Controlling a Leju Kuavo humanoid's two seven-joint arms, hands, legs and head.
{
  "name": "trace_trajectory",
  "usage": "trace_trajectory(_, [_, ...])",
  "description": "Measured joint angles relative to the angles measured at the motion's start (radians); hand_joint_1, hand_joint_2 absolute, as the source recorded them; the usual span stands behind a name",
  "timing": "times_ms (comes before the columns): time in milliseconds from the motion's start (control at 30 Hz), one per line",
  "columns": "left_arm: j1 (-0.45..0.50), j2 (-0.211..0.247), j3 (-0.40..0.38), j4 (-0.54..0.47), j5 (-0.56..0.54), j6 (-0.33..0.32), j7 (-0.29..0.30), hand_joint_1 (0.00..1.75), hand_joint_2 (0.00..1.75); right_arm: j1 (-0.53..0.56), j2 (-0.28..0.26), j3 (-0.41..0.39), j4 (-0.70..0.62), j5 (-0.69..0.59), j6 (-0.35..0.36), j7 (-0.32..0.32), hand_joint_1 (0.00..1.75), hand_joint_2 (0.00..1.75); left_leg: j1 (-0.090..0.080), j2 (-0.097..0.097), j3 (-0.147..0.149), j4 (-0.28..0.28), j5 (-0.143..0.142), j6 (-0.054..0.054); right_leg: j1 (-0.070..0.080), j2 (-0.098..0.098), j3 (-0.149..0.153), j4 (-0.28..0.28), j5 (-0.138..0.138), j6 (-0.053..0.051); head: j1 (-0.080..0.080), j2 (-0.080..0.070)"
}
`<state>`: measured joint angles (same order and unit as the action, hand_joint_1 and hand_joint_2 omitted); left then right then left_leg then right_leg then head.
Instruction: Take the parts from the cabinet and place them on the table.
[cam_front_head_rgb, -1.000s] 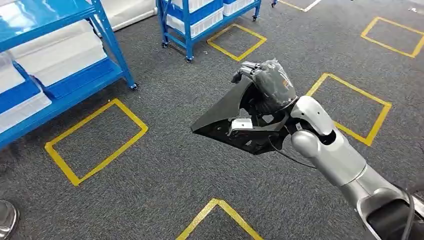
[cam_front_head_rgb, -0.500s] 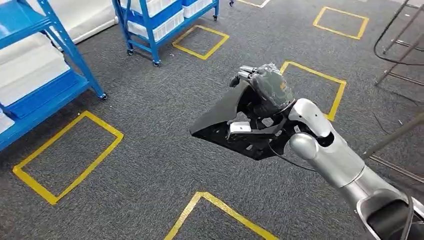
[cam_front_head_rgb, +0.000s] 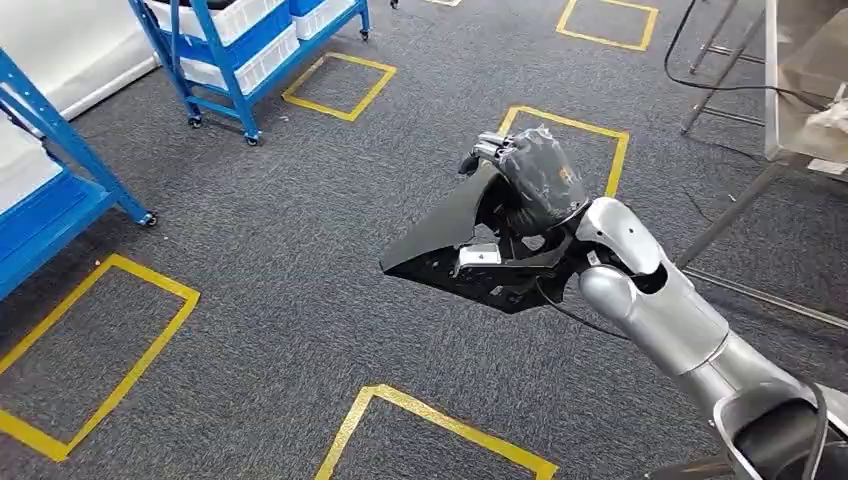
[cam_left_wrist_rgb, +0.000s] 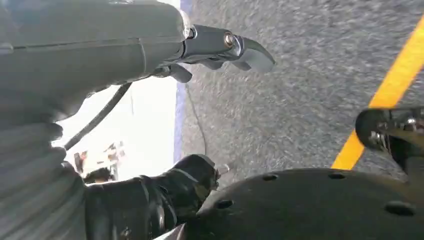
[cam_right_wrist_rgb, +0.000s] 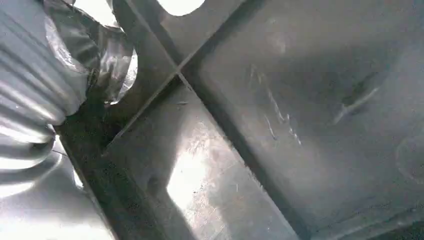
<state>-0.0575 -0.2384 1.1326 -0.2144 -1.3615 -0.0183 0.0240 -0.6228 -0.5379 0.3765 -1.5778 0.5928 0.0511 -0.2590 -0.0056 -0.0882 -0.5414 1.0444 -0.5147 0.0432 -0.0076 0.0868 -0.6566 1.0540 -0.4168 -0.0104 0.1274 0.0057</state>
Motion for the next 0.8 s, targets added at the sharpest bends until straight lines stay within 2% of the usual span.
trace_trajectory(67, [-0.002, 0.0, 0.0, 0.0, 0.0, 0.0, -0.002, 0.0, 1.75, -0.002, 0.001, 0.0, 0.0, 0.002, 0.0, 0.001, 1.75, 1.75, -0.004, 0.02, 0.0, -0.015, 0.004, -0.003, -0.008, 0.02, -0.008, -0.003, 0.01, 0.015, 0.0, 0.0])
trace_trajectory(133, [-0.005, 0.0, 0.0, 0.0, -0.002, 0.0, -0.003, 0.0, 1.75, -0.002, -0.001, 0.0, 0.0, 0.003, 0.0, 0.005, 1.75, 1.75, -0.003, 0.042, 0.007, -0.028, 0.017, 0.006, -0.007, 0.045, -0.008, -0.017, 0.023, 0.03, 0.0, 0.0])
trace_trajectory(167, [-0.005, -0.002, 0.0, 0.0, -0.003, 0.0, -0.003, 0.0, 1.75, -0.004, -0.005, 0.0, 0.0, 0.006, 0.001, 0.01, 1.75, 1.75, 0.009, 0.059, 0.014, -0.049, 0.032, 0.008, -0.009, 0.037, -0.013, -0.007, 0.02, 0.029, 0.0, 0.0])
trace_trajectory(200, [-0.004, -0.002, 0.0, 0.0, -0.004, 0.0, -0.003, 0.0, 1.75, -0.015, -0.009, 0.0, 0.001, 0.01, 0.003, 0.014, 1.75, 1.75, 0.006, 0.07, 0.017, -0.06, 0.038, 0.014, -0.001, -0.013, -0.027, 0.016, -0.006, 0.031, 0.002, 0.0])
trace_trajectory(233, [-0.002, -0.002, 0.0, 0.0, -0.007, 0.0, -0.003, 0.0, 1.75, -0.034, -0.01, 0.004, 0.003, 0.021, 0.008, 0.024, 1.75, 1.75, 0.002, 0.086, 0.014, -0.061, 0.042, 0.019, 0.0, -0.047, -0.059, 0.082, -0.055, 0.033, 0.001, 0.0])
trace_trajectory(267, [0.0, -0.002, 0.0, 0.0, -0.01, -0.001, -0.003, 0.0, 1.75, -0.056, -0.01, 0.01, 0.007, 0.028, 0.017, 0.036, 1.75, 1.75, 0.0, 0.1, 0.009, -0.058, 0.043, 0.019, -0.004, -0.063, -0.093, 0.161, -0.095, 0.036, 0.001, 0.0])
trace_trajectory(300, [0.0, -0.001, 0.0, 0.0, -0.011, -0.003, -0.003, 0.0, 1.75, -0.077, -0.013, 0.018, 0.015, 0.039, 0.029, 0.051, 1.75, 1.75, -0.002, 0.115, 0.006, -0.056, 0.043, 0.019, -0.007, -0.072, -0.12, 0.228, -0.12, 0.041, 0.001, 0.0])
trace_trajectory(333, [0.0, -0.001, 0.0, 0.0, -0.013, -0.003, -0.003, 0.0, 1.75, -0.102, -0.019, 0.026, 0.026, 0.046, 0.044, 0.064, 1.75, 1.75, -0.002, 0.128, 0.003, -0.053, 0.042, 0.018, -0.01, -0.078, -0.134, 0.266, -0.127, 0.044, 0.001, 0.0])
trace_trajectory(367, [-0.001, 0.0, 0.0, 0.0, -0.014, -0.004, -0.003, 0.0, 1.75, -0.14, -0.031, 0.036, 0.042, 0.053, 0.061, 0.076, 1.75, 1.75, -0.002, 0.14, 0.0, -0.049, 0.04, 0.017, -0.015, -0.082, -0.127, 0.259, -0.113, 0.049, 0.002, 0.0])
trace_trajectory(400, [-0.002, 0.0, 0.0, 0.0, -0.02, -0.006, -0.003, 0.0, 1.75, -0.189, -0.045, 0.046, 0.061, 0.058, 0.083, 0.086, 1.75, 1.75, -0.001, 0.152, -0.003, -0.043, 0.038, 0.014, -0.021, -0.088, -0.098, 0.21, -0.081, 0.053, 0.001, 0.0])
trace_trajectory(433, [-0.003, 0.0, 0.0, 0.0, -0.024, -0.006, -0.003, 0.0, 1.75, -0.252, -0.058, 0.056, 0.081, 0.061, 0.105, 0.094, 1.75, 1.75, 0.0, 0.161, -0.006, -0.035, 0.033, 0.009, -0.026, -0.1, -0.051, 0.13, -0.042, 0.057, 0.001, 0.0])
trace_trajectory(467, [-0.003, 0.001, -0.001, 0.0, -0.032, -0.008, -0.003, 0.0, 1.75, -0.326, -0.069, 0.066, 0.111, 0.066, 0.133, 0.099, 1.75, 1.75, 0.0, 0.171, -0.01, -0.024, 0.025, 0.004, -0.027, -0.132, -0.001, 0.043, -0.01, 0.061, 0.001, 0.0])
trace_trajectory(500, [-0.003, 0.005, -0.002, 0.0, -0.039, -0.011, 0.002, 0.0, 1.75, -0.403, -0.072, 0.076, 0.145, 0.071, 0.159, 0.106, 1.75, 1.75, -0.009, 0.179, -0.018, -0.013, 0.017, -0.006, -0.015, -0.165, 0.009, 0.017, -0.032, 0.058, 0.002, 0.0])
trace_trajectory(533, [-0.004, 0.009, -0.003, 0.0, -0.046, -0.017, 0.005, 0.0, 1.75, -0.489, -0.072, 0.094, 0.181, 0.077, 0.185, 0.11, 1.75, 1.75, -0.011, 0.186, -0.021, -0.002, 0.012, -0.01, -0.017, -0.145, 0.004, 0.014, -0.023, 0.042, 0.0, 0.0])
trace_trajectory(633, [-0.009, 0.017, -0.008, 0.0, -0.062, -0.033, 0.009, 0.0, 1.75, -0.767, -0.058, 0.166, 0.319, 0.094, 0.253, 0.15, 1.75, 1.75, -0.014, 0.208, -0.022, -0.003, 0.009, -0.021, -0.017, -0.118, -0.009, 0.021, -0.024, 0.024, 0.0, 0.0])
trace_trajectory(667, [-0.011, 0.019, -0.011, 0.0, -0.064, -0.035, 0.01, 0.0, 1.75, -0.848, -0.043, 0.193, 0.362, 0.095, 0.272, 0.162, 1.75, 1.75, -0.011, 0.207, -0.023, 0.0, 0.004, -0.028, -0.019, -0.109, -0.007, 0.016, -0.02, 0.016, 0.0, 0.0])
trace_trajectory(700, [-0.011, 0.02, -0.013, 0.0, -0.066, -0.037, 0.012, 0.0, 1.75, -0.911, -0.027, 0.208, 0.386, 0.095, 0.279, 0.169, 1.75, 1.75, -0.002, 0.162, -0.032, 0.025, -0.02, -0.034, -0.019, -0.105, -0.004, 0.013, -0.02, 0.011, 0.0, 0.0])
trace_trajectory(733, [-0.01, 0.02, -0.015, 0.0, -0.066, -0.038, 0.013, 0.0, 1.75, -0.964, -0.016, 0.218, 0.414, 0.095, 0.286, 0.176, 1.75, 1.75, 0.002, 0.124, -0.058, 0.086, -0.06, -0.038, -0.018, -0.101, -0.004, 0.012, -0.018, 0.003, 0.0, 0.0])
trace_trajectory(767, [-0.007, 0.02, -0.016, 0.0, -0.066, -0.038, 0.014, 0.0, 1.75, -0.999, -0.003, 0.229, 0.435, 0.094, 0.289, 0.177, 1.75, 1.75, 0.003, 0.106, -0.093, 0.165, -0.099, -0.041, -0.016, -0.092, -0.005, 0.012, -0.019, 0.001, 0.0, 0.0])
trace_trajectory(800, [-0.005, 0.02, -0.019, 0.0, -0.066, -0.039, 0.015, 0.0, 1.75, -1.026, 0.011, 0.243, 0.454, 0.09, 0.287, 0.179, 1.75, 1.75, 0.004, 0.098, -0.134, 0.254, -0.131, -0.042, -0.013, -0.079, -0.004, 0.012, -0.019, -0.002, 0.0, 0.0])
